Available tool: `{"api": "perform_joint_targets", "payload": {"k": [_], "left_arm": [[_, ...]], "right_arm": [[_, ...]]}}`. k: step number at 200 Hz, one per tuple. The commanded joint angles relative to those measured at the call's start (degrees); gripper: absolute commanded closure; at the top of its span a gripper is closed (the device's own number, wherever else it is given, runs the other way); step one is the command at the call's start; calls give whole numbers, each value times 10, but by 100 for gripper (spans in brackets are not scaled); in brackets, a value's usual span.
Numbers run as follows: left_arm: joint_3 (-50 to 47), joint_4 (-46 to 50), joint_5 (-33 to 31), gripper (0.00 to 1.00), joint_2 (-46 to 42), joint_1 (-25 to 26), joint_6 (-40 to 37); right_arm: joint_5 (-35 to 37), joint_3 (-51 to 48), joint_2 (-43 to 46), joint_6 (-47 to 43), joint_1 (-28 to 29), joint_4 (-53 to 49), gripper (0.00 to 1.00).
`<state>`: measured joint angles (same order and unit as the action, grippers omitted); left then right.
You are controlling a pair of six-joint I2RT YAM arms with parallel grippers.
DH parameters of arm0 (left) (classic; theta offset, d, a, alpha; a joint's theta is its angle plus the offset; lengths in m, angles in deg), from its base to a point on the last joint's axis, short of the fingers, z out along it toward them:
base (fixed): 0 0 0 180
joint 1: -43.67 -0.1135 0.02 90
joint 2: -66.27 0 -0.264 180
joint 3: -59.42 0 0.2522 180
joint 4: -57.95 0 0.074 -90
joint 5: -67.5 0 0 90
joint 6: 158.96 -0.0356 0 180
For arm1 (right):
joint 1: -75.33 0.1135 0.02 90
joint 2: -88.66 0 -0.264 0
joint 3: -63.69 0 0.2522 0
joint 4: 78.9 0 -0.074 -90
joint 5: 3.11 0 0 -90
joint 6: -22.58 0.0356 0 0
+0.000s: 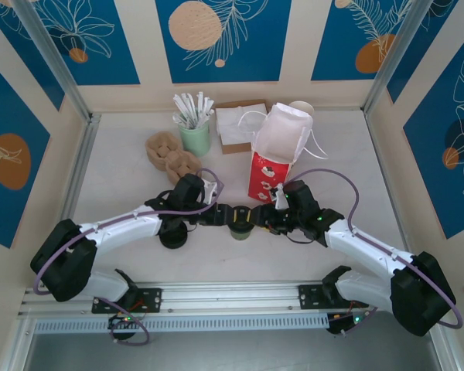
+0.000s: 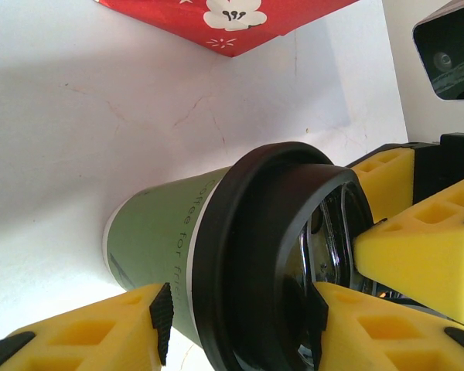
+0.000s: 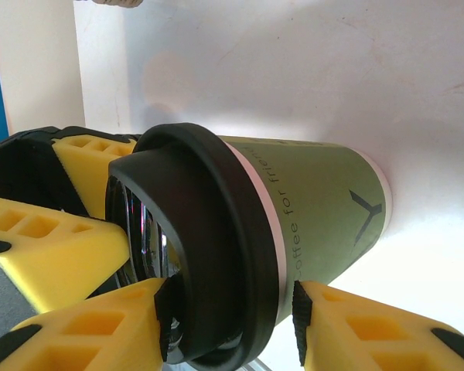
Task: Pack the takeout coffee
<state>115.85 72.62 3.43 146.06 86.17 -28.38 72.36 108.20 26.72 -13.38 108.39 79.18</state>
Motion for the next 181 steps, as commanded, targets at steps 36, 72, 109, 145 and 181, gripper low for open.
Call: {"api": "perform_joint_targets", "payload": {"k": [36, 72, 109, 145, 181], "left_arm": [[20, 99, -19, 48, 1, 4, -17], [47, 117, -21, 47, 4, 4, -27], [74, 135, -25, 45, 4, 5, -35], [96, 155, -30, 41, 1, 4, -45], [125, 193, -55, 39, -17, 2, -62]], "right_arm": [[24, 16, -4, -7, 3, -73, 51], [22, 39, -2, -14, 3, -89, 49], [21, 56, -1, -18, 3, -104, 47], [15, 72, 1, -23, 3, -116, 45], [12, 97, 7, -30, 2, -137, 44]]}}
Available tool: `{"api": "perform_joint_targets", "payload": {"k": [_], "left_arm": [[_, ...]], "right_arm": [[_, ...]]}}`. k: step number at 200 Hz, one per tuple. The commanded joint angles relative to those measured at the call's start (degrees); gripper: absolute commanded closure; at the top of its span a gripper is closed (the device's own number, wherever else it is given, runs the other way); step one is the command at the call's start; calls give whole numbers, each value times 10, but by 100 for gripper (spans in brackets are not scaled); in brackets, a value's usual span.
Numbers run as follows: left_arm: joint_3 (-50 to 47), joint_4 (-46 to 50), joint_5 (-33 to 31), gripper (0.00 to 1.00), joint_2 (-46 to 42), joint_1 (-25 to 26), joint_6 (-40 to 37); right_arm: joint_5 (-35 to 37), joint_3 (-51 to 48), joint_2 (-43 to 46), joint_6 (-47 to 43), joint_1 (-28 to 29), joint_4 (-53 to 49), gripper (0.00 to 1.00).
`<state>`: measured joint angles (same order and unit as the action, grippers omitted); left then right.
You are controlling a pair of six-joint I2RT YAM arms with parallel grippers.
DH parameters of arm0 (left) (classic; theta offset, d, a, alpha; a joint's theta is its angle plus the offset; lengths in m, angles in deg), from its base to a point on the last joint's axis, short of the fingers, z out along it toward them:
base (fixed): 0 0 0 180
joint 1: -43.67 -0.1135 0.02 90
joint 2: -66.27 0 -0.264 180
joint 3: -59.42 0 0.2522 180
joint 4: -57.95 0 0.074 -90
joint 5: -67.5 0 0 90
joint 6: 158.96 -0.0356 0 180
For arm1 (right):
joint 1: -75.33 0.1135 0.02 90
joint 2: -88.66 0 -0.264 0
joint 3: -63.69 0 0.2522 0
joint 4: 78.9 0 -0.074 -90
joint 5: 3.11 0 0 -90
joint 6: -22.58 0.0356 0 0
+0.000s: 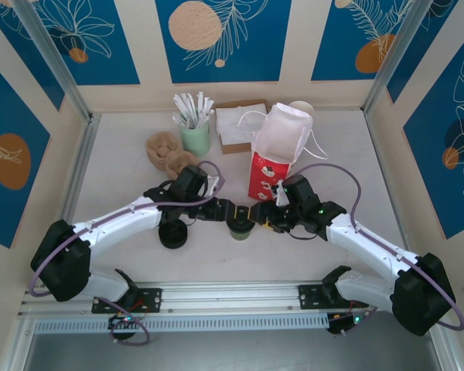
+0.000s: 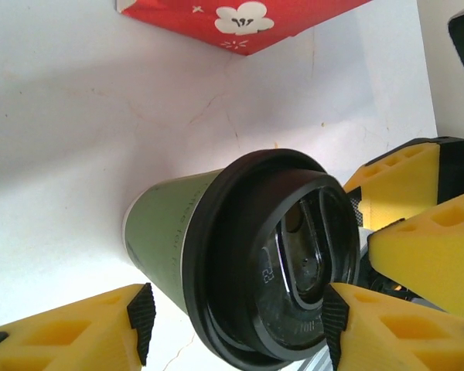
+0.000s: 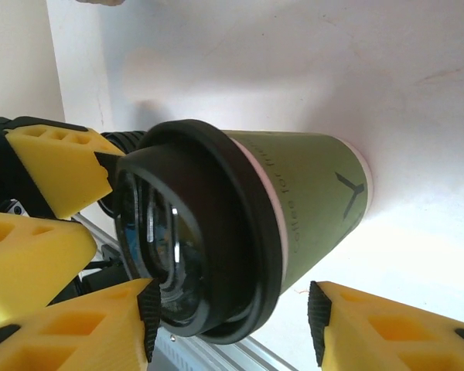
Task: Pack the takeout coffee
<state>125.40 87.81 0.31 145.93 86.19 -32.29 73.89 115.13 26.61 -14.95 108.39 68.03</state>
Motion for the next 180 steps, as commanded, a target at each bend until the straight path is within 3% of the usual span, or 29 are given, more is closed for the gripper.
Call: {"api": "perform_joint_targets", "payload": {"k": [1, 65, 127, 180], "left_arm": [[31, 41, -25, 39, -16, 2, -23], [62, 81, -108, 37, -86, -35, -28], [44, 91, -197, 32, -136, -158, 18], [10, 57, -213, 32, -125, -250, 43]], "right_arm": [[-4, 29, 8, -15, 2, -27, 44], [-15, 106, 36, -34, 3, -96, 43], [-16, 211, 69, -64, -1, -181, 43], [-27, 281, 74, -91, -41, -230, 43]]}}
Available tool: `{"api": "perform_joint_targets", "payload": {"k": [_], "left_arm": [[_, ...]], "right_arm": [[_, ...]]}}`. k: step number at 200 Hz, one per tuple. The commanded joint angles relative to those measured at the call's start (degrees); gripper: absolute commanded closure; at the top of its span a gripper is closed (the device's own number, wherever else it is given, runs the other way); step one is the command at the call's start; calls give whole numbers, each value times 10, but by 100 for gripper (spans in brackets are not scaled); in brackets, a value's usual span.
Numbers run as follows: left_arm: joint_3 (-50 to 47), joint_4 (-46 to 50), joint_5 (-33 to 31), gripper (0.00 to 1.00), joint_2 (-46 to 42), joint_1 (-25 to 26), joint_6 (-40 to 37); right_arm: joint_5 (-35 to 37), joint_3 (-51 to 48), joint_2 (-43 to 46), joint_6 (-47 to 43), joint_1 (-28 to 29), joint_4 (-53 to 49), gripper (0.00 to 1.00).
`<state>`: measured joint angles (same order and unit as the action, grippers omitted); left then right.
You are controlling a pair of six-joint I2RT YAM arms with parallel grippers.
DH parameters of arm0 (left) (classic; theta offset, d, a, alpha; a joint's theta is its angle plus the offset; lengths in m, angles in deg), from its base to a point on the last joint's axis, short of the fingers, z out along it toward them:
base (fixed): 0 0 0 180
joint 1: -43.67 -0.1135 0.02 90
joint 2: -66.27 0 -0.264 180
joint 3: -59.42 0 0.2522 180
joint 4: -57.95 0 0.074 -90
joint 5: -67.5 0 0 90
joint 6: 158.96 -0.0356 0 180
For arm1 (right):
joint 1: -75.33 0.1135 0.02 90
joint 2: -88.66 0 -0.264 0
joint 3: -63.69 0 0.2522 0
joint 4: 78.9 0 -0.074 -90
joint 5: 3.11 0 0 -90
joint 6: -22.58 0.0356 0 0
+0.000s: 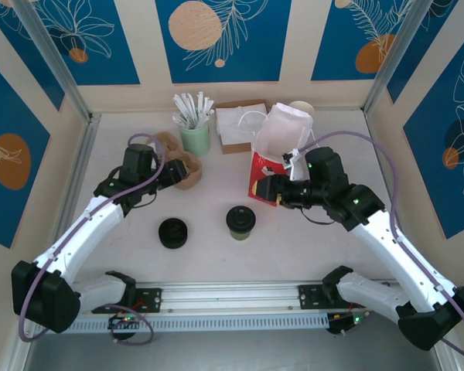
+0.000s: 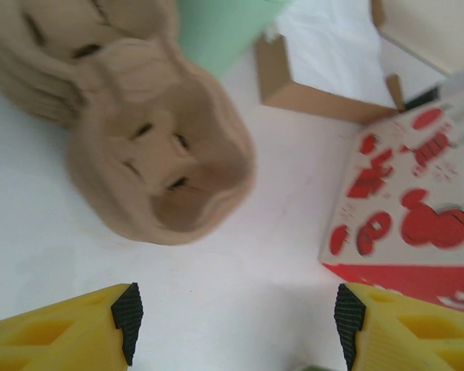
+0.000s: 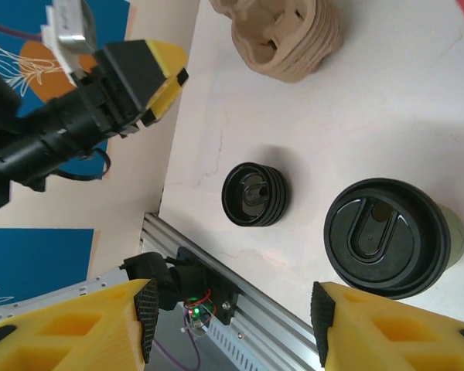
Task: Pack the takeout coffee
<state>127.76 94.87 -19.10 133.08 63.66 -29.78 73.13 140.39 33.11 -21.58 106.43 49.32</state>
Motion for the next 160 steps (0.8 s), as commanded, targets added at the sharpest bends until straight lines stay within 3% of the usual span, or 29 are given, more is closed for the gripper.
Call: {"api": "perform_joint_targets", "payload": {"k": [1, 68, 160], "left_arm": [[-14, -14, -19, 32, 4, -25, 18], [-11, -55, 13, 36, 75, -65, 27], [-1, -87, 33, 46, 137, -74, 27]], "right_arm": [[-21, 29, 9, -25, -23, -44, 43], [-90, 47, 9, -30, -108, -49, 43], [-125, 57, 11, -36, -162, -59, 43]]}}
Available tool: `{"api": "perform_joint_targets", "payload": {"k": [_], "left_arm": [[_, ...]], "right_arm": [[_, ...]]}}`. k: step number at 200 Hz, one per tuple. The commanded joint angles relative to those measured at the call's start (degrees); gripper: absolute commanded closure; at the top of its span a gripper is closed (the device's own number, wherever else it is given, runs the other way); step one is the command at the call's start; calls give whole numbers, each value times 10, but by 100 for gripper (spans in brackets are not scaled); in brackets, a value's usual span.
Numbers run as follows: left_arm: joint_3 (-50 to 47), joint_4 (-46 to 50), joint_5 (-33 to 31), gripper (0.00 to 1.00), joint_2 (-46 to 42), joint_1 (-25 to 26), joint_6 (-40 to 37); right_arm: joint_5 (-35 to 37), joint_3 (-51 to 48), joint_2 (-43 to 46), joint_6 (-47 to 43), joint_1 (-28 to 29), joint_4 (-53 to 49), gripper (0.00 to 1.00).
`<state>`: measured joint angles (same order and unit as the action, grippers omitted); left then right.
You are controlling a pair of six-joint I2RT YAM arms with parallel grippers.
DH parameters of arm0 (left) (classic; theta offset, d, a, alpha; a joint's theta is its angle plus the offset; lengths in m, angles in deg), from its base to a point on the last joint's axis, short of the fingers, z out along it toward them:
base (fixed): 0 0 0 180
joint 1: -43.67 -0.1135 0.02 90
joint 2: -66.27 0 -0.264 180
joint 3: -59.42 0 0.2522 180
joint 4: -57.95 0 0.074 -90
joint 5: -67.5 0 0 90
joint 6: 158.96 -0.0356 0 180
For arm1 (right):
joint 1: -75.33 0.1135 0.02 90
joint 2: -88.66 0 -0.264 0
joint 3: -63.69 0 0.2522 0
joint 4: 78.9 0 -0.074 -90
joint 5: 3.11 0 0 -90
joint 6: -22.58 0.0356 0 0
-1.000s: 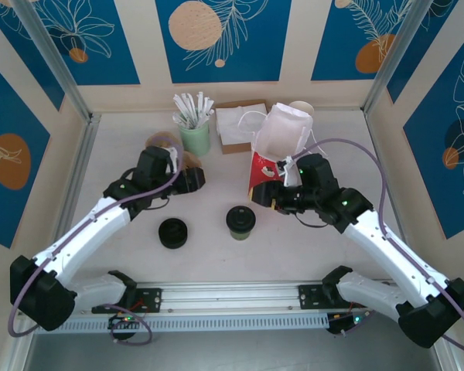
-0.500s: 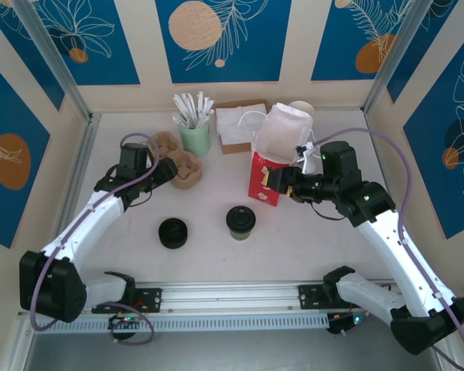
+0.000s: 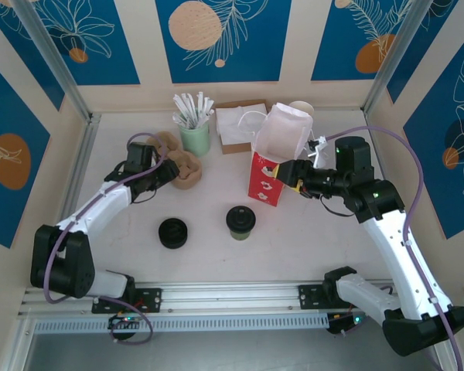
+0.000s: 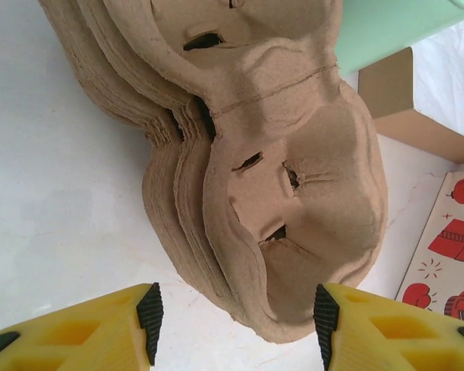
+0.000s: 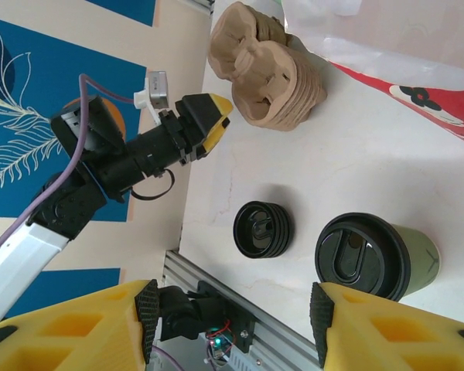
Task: Pack the takeout coffee
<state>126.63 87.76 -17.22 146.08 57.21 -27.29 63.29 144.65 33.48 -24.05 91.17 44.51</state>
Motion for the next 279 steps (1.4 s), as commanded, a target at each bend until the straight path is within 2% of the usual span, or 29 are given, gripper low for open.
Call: {"api": "perform_joint_targets", "payload": {"k": [1, 49, 151, 279], "left_arm": [[11, -17, 14, 46, 8, -10, 2], [18, -25, 24, 54, 25, -10, 4], [28, -38, 39, 62, 45, -9, 7], [20, -77, 53, 64, 56, -10, 46]], "right_arm": [[-27, 15, 7, -11, -10, -11, 43], [-39, 12, 7, -13, -26, -11, 43], [-62, 4, 10, -13, -54, -9, 43], [-79, -3, 11, -9, -75, -4, 43]]}}
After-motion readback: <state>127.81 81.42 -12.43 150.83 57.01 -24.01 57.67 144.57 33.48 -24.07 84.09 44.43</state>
